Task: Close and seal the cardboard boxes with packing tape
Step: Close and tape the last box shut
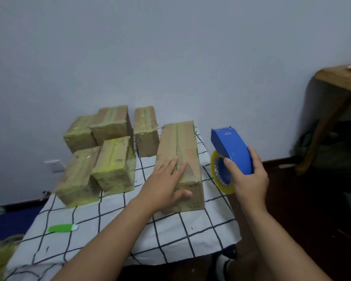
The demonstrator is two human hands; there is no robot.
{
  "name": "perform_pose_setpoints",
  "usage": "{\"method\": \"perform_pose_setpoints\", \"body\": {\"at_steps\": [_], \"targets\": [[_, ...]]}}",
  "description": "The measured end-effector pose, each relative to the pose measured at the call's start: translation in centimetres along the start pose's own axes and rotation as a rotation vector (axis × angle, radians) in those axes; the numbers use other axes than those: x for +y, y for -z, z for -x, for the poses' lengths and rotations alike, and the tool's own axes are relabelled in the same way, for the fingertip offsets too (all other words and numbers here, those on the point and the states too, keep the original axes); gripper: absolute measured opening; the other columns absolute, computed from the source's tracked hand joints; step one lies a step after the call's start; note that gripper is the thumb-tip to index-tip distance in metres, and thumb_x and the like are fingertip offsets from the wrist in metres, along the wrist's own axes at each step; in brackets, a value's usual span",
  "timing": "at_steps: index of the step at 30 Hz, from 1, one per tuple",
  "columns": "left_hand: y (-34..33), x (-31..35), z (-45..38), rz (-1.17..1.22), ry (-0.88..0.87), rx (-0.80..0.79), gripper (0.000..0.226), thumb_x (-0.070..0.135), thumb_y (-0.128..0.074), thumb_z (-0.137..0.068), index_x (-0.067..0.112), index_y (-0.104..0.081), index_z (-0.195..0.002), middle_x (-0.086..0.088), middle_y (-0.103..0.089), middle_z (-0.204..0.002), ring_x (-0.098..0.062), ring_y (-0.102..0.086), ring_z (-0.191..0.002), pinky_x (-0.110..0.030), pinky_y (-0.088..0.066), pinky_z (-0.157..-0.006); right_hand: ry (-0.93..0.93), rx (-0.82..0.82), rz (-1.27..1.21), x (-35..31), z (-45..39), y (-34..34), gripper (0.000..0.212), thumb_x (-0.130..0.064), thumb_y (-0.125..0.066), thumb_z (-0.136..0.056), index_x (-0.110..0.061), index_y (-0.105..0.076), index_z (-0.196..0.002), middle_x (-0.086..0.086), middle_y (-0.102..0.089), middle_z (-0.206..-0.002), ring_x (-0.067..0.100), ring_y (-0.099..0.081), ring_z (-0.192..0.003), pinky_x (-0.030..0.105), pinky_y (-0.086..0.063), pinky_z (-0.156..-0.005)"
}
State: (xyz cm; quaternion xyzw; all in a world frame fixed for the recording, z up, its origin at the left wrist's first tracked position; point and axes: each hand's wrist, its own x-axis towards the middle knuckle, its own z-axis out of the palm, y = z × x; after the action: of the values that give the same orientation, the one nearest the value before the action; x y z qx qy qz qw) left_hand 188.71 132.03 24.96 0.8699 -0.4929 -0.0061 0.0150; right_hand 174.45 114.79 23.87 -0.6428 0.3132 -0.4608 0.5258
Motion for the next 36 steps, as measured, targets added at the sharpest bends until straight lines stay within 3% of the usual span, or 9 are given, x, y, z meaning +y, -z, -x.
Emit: {"method": "perform_pose_setpoints", "body": {"at_steps": [9, 16, 19, 21, 24, 27, 31, 34, 36], "targets": [[0.7, 0.0, -8.7, 0.008, 0.077, 0.088, 0.081, 0.060, -0.039, -0.096, 0.017, -0.005, -0.157, -0.017, -0.004, -0.163, -0.030, -0.004, -0.151, -0.039, -0.008, -0.121, 0.037, -0.007, 0.030, 0.0, -2.4, -1.0, 0.077, -0.035, -0.082, -0.078, -0.026, -0.047, -0.146, -0.017, -0.050, -0.135, 0.004, -0.049, -0.125, 0.039, -0.047, -0.108], [-0.5, -3.6, -15.3, -0.056, 0.150, 0.097, 0.077, 0.056, -0.039, -0.099, 0.018, -0.006, -0.157, -0.012, -0.004, -0.164, -0.026, -0.003, -0.151, -0.038, -0.009, -0.120, 0.027, -0.044, 0.026, 2.3, -4.9, -3.5, 0.077, -0.033, -0.083, -0.077, -0.029, -0.048, -0.145, -0.019, -0.050, -0.134, 0.004, -0.049, -0.125, 0.040, -0.046, -0.108], [-1.0, -4.8, -17.4, -0.105, 0.183, 0.184, 0.070, 0.058, -0.039, -0.097, 0.026, -0.015, -0.155, -0.010, -0.021, -0.160, -0.027, -0.020, -0.145, -0.037, -0.019, -0.116, 0.014, -0.064, 0.007, 3.5, -5.4, -4.6, 0.076, -0.032, -0.084, -0.076, -0.033, -0.049, -0.144, -0.021, -0.050, -0.136, 0.004, -0.048, -0.128, 0.041, -0.045, -0.109], [-1.3, -5.2, -18.2, -0.152, 0.206, 0.266, 0.065, 0.061, -0.042, -0.095, 0.032, -0.024, -0.150, -0.008, -0.035, -0.147, -0.026, -0.034, -0.132, -0.036, -0.028, -0.107, -0.001, -0.067, -0.007, 4.0, -5.5, -5.2, 0.076, -0.032, -0.085, -0.076, -0.034, -0.050, -0.142, -0.020, -0.050, -0.136, 0.004, -0.049, -0.128, 0.042, -0.046, -0.109], [-1.6, -5.1, -18.3, -0.128, 0.202, 0.303, 0.062, 0.060, -0.044, -0.094, 0.034, -0.027, -0.149, -0.006, -0.039, -0.142, -0.025, -0.036, -0.128, -0.036, -0.028, -0.105, -0.015, -0.068, -0.032, 4.3, -5.3, -5.5, 0.079, -0.043, -0.084, -0.070, -0.037, -0.050, -0.141, -0.021, -0.052, -0.136, 0.004, -0.050, -0.127, 0.042, -0.048, -0.107], [-0.9, -5.1, -17.3, 0.096, 0.208, 0.267, 0.060, 0.054, -0.043, -0.097, 0.032, -0.028, -0.151, -0.006, -0.037, -0.149, -0.023, -0.033, -0.137, -0.038, -0.025, -0.111, -0.031, -0.091, -0.063, 3.9, -4.7, -5.2, 0.075, -0.035, -0.086, -0.074, -0.034, -0.052, -0.140, -0.017, -0.054, -0.137, 0.004, -0.052, -0.126, 0.038, -0.049, -0.105], [2.5, -3.6, -13.5, 0.749, 0.277, 0.333, 0.048, 0.051, -0.043, -0.099, 0.024, -0.054, -0.137, -0.001, -0.054, -0.138, -0.018, -0.051, -0.123, -0.035, -0.039, -0.104, -0.078, -0.127, -0.202, 2.5, -3.6, -3.9, 0.060, -0.018, -0.081, -0.080, -0.027, -0.058, -0.135, -0.006, -0.062, -0.130, 0.011, -0.061, -0.116, 0.029, -0.054, -0.094], [4.9, -2.0, -9.8, 1.169, 0.257, 0.201, 0.048, 0.058, -0.042, -0.097, 0.027, -0.060, -0.130, 0.006, -0.064, -0.122, -0.012, -0.064, -0.102, -0.039, -0.049, -0.099, -0.203, -0.205, -0.356, 1.6, -2.7, -2.8, 0.051, -0.022, -0.083, -0.073, -0.028, -0.066, -0.121, 0.002, -0.070, -0.117, 0.022, -0.068, -0.106, 0.039, -0.055, -0.089], [6.0, -1.3, -7.5, 1.223, 0.182, 0.153, 0.046, 0.058, -0.046, -0.096, 0.034, -0.057, -0.134, 0.009, -0.063, -0.123, -0.010, -0.066, -0.100, -0.037, -0.050, -0.097, -0.304, -0.281, -0.500, 0.8, -2.0, -2.2, 0.055, -0.026, -0.079, -0.068, -0.020, -0.067, -0.122, 0.013, -0.070, -0.118, 0.029, -0.069, -0.102, 0.044, -0.054, -0.089]]}}
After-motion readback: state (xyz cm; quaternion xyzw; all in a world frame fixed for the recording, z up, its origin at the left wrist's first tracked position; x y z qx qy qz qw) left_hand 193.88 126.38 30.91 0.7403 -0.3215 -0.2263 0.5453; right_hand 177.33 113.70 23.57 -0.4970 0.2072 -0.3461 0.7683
